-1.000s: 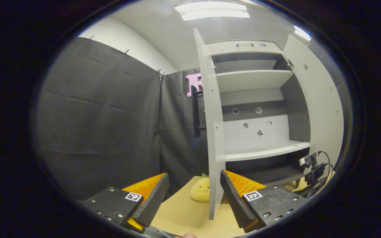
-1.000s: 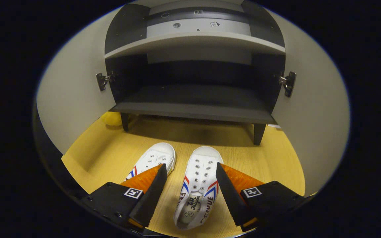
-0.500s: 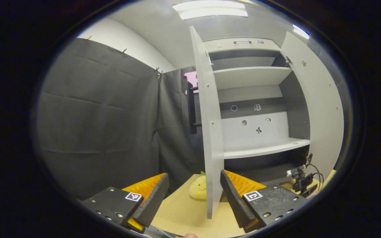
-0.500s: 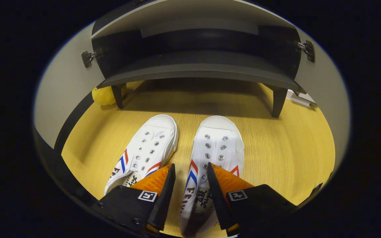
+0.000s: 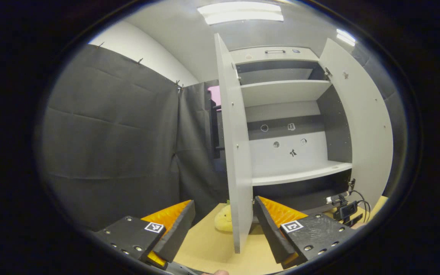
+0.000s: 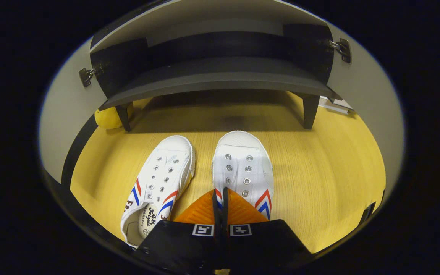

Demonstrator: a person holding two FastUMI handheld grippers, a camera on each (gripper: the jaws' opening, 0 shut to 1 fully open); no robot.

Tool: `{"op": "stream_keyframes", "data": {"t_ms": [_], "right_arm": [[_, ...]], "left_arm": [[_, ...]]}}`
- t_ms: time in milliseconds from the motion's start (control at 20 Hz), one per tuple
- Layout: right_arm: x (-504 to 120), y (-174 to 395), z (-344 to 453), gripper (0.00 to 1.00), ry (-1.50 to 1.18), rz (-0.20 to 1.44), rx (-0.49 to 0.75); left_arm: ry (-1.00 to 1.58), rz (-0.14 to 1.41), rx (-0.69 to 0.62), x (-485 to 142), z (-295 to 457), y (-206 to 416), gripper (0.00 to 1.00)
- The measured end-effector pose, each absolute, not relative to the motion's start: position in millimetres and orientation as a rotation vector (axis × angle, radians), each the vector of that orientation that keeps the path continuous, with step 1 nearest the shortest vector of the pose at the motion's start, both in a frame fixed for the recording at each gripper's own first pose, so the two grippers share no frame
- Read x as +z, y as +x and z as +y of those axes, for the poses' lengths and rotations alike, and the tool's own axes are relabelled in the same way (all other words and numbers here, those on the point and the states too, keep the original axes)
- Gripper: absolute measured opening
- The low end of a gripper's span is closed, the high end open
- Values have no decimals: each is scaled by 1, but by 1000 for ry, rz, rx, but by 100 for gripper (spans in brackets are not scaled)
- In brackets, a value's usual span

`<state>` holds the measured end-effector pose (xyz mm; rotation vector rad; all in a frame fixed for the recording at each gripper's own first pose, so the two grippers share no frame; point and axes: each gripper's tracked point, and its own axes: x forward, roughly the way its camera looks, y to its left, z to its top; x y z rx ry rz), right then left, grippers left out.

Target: Grab one shoe with the right hand and put it into the shoe cabinet, grab the other shoe with the left hand and put it into the shoe cabinet; then close the right door with the right hand and the left door with the left hand.

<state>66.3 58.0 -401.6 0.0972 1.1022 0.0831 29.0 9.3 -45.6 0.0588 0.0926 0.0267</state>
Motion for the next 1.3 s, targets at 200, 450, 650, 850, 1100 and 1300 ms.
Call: {"op": "stream_keyframes", "data": {"t_ms": [200,450,650,850,1100,1300], "right_arm": [[-353,84,54,1,179,1005,102],[-270,107,49,1,233,870,131],[-196,124,30,1,250,750,135],[-129,151,15,1,254,655,153],[-67,205,5,0,221,541,155],[-47,264,-3,1,206,504,133]], "left_arm": [[41,85,-12,-45,-4,30,100],[9,68,-84,-42,-32,32,100],[-20,55,-139,-42,-57,39,94],[-43,52,-176,-44,-77,49,94],[-51,48,-199,-46,-92,62,94],[-56,65,-202,-53,-98,72,100]]}}
